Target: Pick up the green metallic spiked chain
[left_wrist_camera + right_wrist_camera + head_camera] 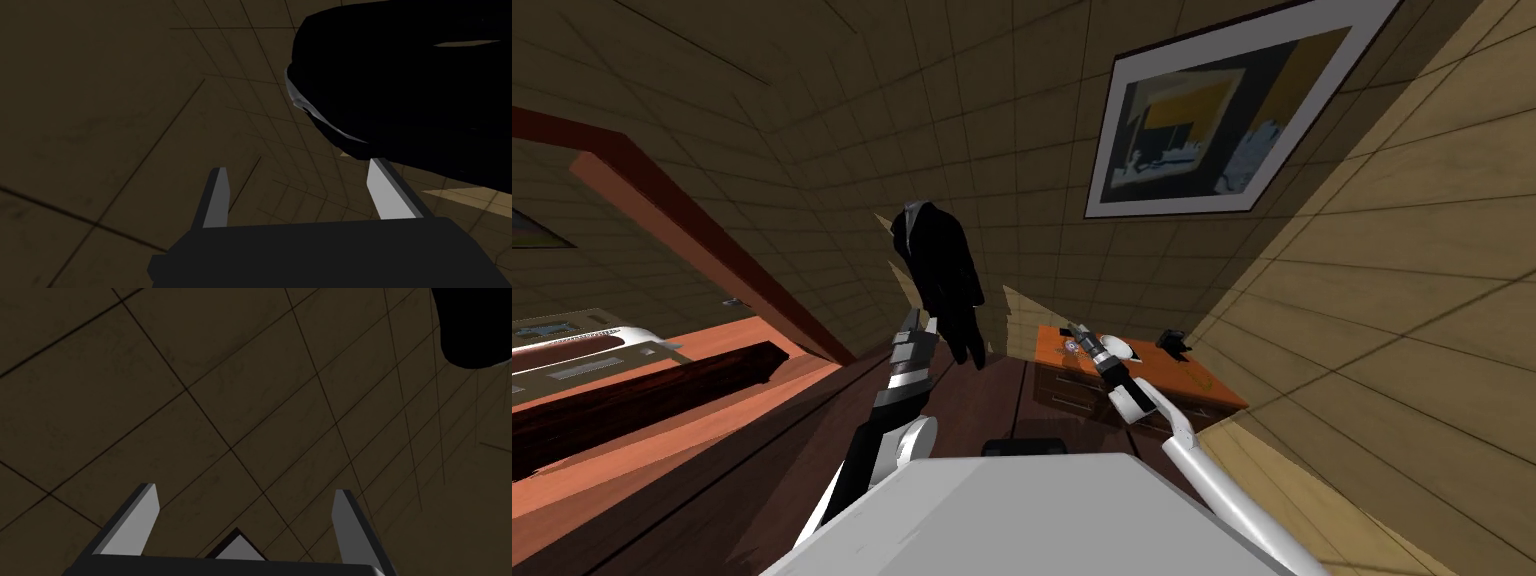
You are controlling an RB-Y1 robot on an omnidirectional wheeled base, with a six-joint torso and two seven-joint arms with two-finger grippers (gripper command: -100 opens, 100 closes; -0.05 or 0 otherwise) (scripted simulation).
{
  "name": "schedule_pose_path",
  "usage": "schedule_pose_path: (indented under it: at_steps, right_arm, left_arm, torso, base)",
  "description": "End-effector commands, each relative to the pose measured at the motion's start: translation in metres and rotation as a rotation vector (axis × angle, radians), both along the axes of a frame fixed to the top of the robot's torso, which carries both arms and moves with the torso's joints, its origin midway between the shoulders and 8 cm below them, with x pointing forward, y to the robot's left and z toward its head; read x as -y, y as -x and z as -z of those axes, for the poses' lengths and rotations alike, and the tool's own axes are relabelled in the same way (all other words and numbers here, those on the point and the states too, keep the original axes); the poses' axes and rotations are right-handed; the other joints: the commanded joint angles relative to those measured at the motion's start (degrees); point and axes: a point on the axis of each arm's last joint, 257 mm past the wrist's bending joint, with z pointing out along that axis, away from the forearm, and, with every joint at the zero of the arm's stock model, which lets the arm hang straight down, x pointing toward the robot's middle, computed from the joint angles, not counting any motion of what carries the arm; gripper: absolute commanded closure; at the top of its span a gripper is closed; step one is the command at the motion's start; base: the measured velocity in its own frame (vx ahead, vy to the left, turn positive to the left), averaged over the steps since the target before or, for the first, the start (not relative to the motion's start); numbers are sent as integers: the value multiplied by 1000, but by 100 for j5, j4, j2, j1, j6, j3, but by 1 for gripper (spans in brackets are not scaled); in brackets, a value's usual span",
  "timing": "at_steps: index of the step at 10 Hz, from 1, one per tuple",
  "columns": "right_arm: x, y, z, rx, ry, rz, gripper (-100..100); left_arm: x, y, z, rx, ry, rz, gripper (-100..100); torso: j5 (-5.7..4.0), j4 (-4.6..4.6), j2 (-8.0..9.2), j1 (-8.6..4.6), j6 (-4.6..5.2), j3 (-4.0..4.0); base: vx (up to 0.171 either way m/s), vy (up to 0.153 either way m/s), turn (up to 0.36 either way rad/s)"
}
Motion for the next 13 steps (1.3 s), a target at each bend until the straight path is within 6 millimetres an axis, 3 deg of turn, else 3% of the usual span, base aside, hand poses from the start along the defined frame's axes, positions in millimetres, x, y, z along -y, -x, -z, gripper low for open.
schedule_pose_path:
  at_steps: [1,2,4,8,9,11,13]
  right_arm:
    - [4,-2,17,-32,44,10,-100]
    - [10,-5,38,-66,121,9,-100]
    - [18,-6,62,-105,197,10,-100]
    - [39,-4,99,-175,281,27,-100]
    - [46,-1,117,-206,352,18,-100]
    - [55,0,126,-227,358,30,-100]
    - [72,7,153,-280,433,33,-100]
  left_arm:
    - [0,0,0,0,0,0,0]
    - [0,0,0,0,0,0,0]
    - [0,0,0,0,0,0,0]
    - [0,0,0,0,0,0,0]
    - [0,0,0,0,0,0,0]
    - [0,0,0,0,0,0,0]
    - [0,0,0,0,0,0,0]
  torso:
    - [0,0,0,0,0,0]
    - [0,0,-1,-1,5,0]
    - [0,0,-2,0,5,-1]
    - [0,-1,-5,-1,7,-3]
    - [0,-1,-5,-2,8,-3]
    - [0,-1,-7,-2,7,-4]
    - [0,-1,-8,0,1,-4]
  base:
    - [-14,-2,114]
    - [-13,6,214]
    - [-11,3,197]
    - [-4,1,114]
    - [1,6,249]
    - [2,-3,54]
    - [6,1,200]
